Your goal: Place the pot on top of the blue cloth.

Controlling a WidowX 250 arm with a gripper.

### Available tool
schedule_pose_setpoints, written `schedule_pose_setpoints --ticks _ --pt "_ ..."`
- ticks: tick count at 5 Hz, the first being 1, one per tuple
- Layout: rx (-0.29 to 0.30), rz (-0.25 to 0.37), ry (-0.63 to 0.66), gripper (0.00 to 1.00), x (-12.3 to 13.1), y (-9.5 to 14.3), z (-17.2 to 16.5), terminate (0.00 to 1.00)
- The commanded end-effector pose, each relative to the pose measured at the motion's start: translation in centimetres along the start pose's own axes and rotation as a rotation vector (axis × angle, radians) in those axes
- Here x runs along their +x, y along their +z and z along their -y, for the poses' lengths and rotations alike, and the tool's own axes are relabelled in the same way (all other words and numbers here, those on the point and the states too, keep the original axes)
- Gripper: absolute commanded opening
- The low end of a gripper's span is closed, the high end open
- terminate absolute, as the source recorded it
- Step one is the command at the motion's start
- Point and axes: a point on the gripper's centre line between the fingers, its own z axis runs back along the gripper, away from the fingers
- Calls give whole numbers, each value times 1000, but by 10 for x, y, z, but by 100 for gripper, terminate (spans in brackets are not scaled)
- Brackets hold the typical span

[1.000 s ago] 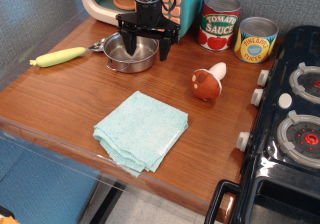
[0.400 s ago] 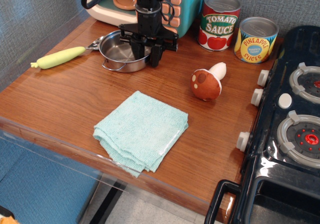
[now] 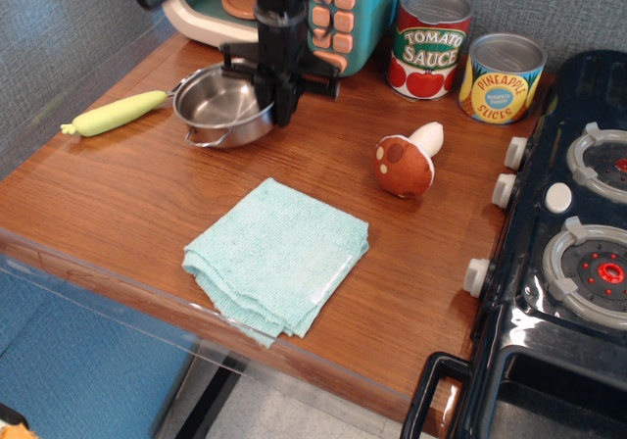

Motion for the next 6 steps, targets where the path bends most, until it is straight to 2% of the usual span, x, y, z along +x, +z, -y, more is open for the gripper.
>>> schedule_pose_setpoints --ticks 1,2,3,6 --pt "12 163 -47 0 -48 82 11 0" --pt "12 131 -104 0 -80 83 23 0" --pt "-18 99 -172 0 -108 81 41 0" --pt "-9 -17 -261 0 -149 53 57 0"
